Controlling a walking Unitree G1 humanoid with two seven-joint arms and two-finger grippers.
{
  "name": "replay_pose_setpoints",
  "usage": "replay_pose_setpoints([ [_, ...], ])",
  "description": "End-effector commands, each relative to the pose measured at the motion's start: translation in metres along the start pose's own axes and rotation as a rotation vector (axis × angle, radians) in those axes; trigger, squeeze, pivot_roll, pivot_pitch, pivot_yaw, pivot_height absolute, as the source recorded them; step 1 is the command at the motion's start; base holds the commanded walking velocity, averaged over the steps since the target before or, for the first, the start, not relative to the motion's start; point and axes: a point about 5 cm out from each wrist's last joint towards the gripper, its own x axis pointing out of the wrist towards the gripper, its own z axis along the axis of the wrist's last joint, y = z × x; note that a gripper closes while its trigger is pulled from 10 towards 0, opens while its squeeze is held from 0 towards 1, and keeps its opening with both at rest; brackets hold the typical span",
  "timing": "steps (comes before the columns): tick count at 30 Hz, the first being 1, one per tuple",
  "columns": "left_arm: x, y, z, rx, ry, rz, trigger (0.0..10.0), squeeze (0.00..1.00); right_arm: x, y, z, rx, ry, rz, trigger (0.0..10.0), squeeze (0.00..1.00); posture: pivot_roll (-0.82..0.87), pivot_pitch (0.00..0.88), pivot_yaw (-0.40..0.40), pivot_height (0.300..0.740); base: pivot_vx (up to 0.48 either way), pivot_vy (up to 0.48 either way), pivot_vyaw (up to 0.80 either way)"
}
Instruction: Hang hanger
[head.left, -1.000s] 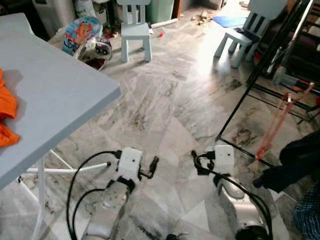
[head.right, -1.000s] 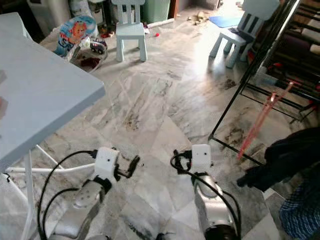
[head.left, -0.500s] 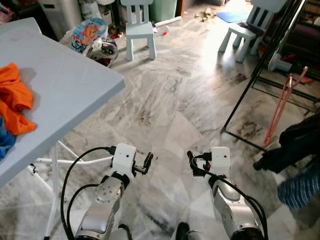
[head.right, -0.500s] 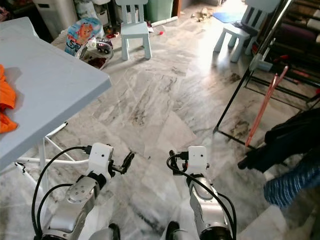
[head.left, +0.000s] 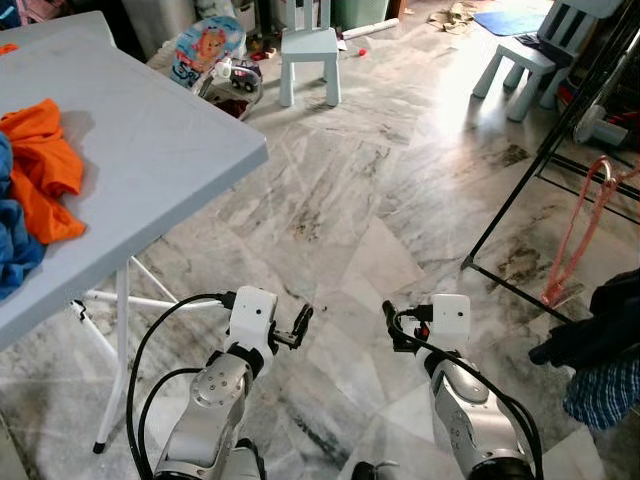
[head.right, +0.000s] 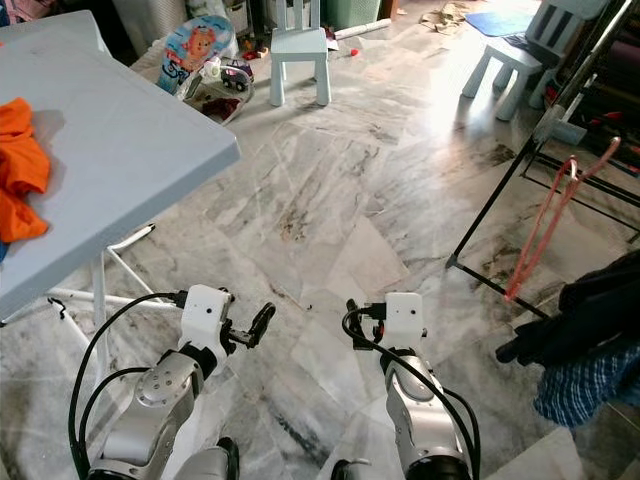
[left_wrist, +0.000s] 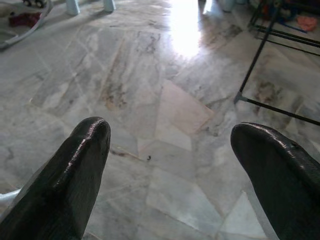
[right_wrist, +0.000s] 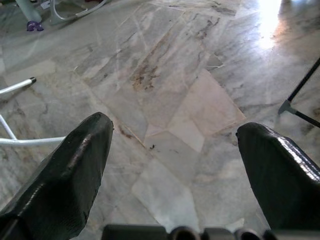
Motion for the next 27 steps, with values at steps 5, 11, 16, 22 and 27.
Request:
replay_pose_setpoints([
  [5,0.001,-0.001,-0.002,0.005,0.015,-0.001,10.0,0.00,0.003,0.002,0.000,0.008,0.014,0.009,10.0,0.00,0.07,0.176,-0.022,0.740,0.000,0.000,0.00],
  [11,0.002,-0.003,-0.003,0.009,0.025,-0.012,10.0,0.00,0.004,0.002,0.000,0.007,0.013,0.007,10.0,0.00,0.07,0.171,-0.019,0.740,0.000,0.000,0.00],
  [16,0.004,-0.002,-0.002,0.013,0.025,-0.014,10.0,0.00,0.006,0.003,0.001,0.007,0.011,0.005,10.0,0.00,0.07,0.163,-0.017,0.740,0.000,0.000,0.00],
  [22,0.006,-0.001,0.000,0.017,0.023,-0.010,10.0,0.00,0.005,0.004,0.003,-0.006,0.003,-0.003,10.0,0.00,0.08,0.162,-0.017,0.740,0.000,0.000,0.00],
  [27,-0.007,0.007,-0.003,0.028,0.029,0.019,10.0,0.00,0.001,0.010,0.013,0.044,-0.051,-0.037,10.0,0.00,0.12,0.180,0.000,0.740,0.000,0.000,0.00],
])
